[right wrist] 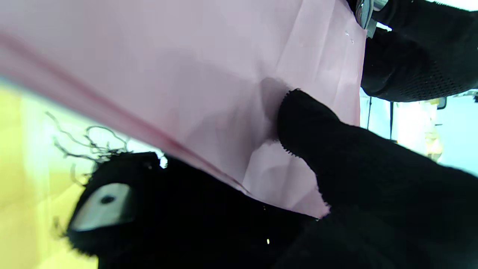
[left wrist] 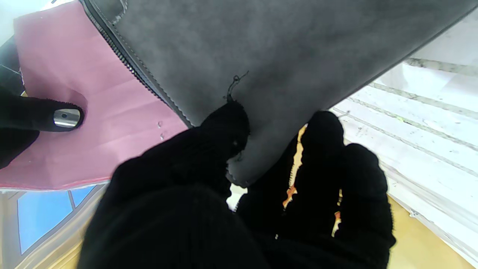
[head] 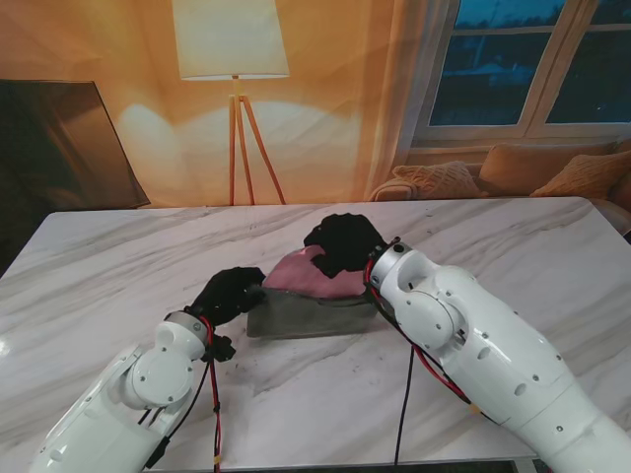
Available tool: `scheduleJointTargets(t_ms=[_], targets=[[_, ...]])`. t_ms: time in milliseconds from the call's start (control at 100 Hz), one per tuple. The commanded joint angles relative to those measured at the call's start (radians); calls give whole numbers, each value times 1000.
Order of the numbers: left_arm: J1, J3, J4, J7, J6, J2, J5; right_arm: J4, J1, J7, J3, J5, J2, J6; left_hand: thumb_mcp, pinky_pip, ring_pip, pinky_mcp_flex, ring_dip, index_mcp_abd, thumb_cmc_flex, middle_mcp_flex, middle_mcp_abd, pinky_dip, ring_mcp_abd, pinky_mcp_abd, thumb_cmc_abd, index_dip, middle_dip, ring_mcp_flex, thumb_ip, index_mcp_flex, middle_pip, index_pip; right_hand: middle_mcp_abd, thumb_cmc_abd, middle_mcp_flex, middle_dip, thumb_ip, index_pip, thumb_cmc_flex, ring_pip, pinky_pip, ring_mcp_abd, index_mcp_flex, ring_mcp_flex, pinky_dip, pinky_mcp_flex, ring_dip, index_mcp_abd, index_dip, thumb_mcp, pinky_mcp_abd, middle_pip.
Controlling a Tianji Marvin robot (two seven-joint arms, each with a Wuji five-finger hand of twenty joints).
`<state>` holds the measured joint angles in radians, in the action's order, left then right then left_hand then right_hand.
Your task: Collect documents into a storage pouch
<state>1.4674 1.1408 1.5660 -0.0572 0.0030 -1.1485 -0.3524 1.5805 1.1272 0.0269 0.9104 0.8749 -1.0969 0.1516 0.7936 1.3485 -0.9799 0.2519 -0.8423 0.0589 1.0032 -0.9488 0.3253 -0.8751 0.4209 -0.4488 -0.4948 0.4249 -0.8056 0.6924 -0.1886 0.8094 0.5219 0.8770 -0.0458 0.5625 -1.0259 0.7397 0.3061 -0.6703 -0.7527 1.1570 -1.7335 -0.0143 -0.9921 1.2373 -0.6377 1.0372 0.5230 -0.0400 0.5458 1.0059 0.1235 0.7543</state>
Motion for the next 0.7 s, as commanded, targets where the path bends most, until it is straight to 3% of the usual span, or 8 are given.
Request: scheduleJointTargets(t_ms=[0,280,690], targets=[[2,5,9,11,5,-4,7,-4,-16,12,0,13,7,8,5,-8,-32,-2,-6,56,-27,-9,-15,-6,51,80,-19,-7,-27,24,-3,-39,50,-6,6,-67,-15,14,-57,-152,-126,28,-93,1,-178,28,-23,20,13,-135,53,120,-52,8],[2,8,3,5,-16,-3,0,-26,-54,43,-38,44,15,32,24,-24,-13,-26,-4,43,-36,27,-20,-11,49,90,-28,-3,0,-7,4,-35,52,-18,13,-69,-22,20,-57,-146,-123,20,-81,6,-177,26,-30,11,14,-141,53,117,-51,3],[6,13,1,10,-32,0,-6,-58,-86,100,-105,-14,11,-33,39,-21,-32,-27,-20,46,-68,35,-22,-18,38,92,-38,12,-14,-4,0,-36,78,-16,-6,-95,-32,14,-64,-104,-118,48,-117,8,-125,52,-57,25,30,-124,43,96,-62,-6]])
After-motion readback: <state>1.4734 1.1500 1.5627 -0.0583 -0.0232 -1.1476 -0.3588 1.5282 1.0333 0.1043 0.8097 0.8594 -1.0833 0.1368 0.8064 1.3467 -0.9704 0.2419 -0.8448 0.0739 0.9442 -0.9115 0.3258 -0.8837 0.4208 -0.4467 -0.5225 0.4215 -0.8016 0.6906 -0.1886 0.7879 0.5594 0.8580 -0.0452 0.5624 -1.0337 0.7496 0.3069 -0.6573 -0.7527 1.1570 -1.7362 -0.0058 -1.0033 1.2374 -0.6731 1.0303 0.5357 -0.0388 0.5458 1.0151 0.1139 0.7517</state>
